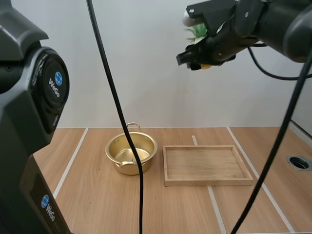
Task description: Open the pot, put the pineapple inside, and close it
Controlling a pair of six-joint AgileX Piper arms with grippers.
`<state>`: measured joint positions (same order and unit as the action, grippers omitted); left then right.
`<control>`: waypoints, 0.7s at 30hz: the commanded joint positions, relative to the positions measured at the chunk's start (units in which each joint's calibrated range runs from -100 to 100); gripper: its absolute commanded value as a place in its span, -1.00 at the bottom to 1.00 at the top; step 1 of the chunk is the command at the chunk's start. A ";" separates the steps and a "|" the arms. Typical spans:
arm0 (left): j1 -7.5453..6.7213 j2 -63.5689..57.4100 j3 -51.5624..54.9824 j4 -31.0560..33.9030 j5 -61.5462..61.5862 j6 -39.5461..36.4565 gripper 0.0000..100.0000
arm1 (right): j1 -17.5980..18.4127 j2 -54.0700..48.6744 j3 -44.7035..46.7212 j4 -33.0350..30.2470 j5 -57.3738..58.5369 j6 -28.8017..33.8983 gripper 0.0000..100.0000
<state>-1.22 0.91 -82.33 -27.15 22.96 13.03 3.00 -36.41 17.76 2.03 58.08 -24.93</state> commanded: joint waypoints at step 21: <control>-0.05 -4.22 -0.23 -0.89 0.16 1.26 -1.00 | -7.11 -7.26 -0.43 13.54 -21.64 -5.76 -1.00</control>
<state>-1.22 -2.53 -82.33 -27.15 23.73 14.11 -4.48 -46.15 17.66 8.46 36.07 -22.99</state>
